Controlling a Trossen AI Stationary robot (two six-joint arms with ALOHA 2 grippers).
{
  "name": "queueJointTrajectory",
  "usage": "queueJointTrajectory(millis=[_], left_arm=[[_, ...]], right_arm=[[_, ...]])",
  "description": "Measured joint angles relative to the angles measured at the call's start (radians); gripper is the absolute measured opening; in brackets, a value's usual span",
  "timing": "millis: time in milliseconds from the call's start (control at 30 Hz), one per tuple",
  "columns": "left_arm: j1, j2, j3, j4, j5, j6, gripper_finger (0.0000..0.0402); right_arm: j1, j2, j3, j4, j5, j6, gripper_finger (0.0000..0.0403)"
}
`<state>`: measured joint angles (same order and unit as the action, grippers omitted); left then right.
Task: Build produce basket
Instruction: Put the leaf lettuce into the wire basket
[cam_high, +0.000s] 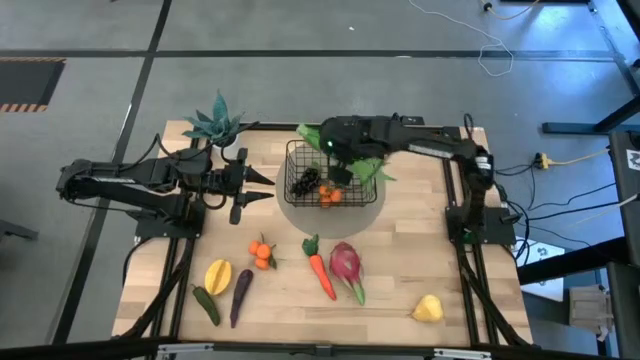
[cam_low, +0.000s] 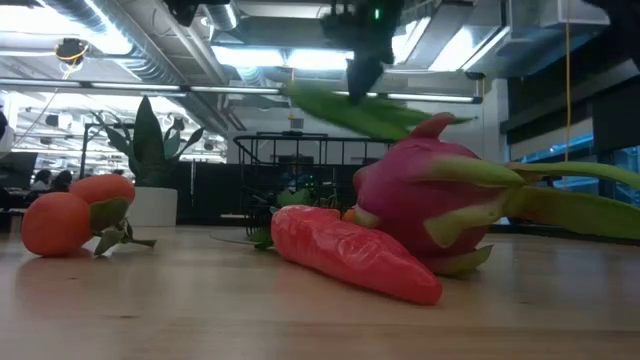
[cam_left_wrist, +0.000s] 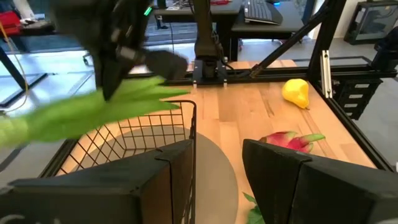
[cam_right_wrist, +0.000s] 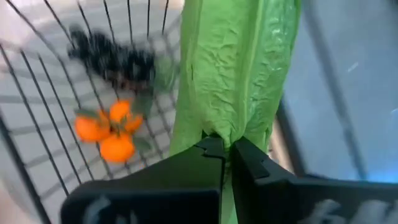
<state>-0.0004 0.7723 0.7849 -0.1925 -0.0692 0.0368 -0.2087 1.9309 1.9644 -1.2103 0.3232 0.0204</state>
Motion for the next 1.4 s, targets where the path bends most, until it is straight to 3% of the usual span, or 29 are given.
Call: queueJointTrajectory(millis=[133,433,833,1133,1300,1400], left_arm=[[0.000,0.000,0.000,0.000,0.000,0.000,0.0131],[0.000,0.000,0.000,0.000,0.000,0.000,0.0131],[0.000,0.000,0.000,-0.001,0.000,0.000,0.0131],[0.000,0.000,0.000,0.000,0.000,0.000,0.0131],[0.000,0.000,0.000,-0.001,0.000,-0.001,0.0131],[0.000,0.000,0.000,-0.001,0.000,-0.001,0.0131]], right_arm=[[-0.058,0.064,0.000,-0.005,-0.152,-0.004,0.0000],[-0.076,0.106,0.000,-0.031,-0.319,-0.062,0.0003],[-0.076,0.106,0.000,-0.029,-0.326,-0.051,0.0095],[-0.076,0.105,0.055,0.018,-0.330,0.021,0.0119],[-0.075,0.104,0.218,-0.171,-0.414,0.086,0.0119],[-0.066,0.103,0.322,-0.353,-0.398,0.149,0.0119]])
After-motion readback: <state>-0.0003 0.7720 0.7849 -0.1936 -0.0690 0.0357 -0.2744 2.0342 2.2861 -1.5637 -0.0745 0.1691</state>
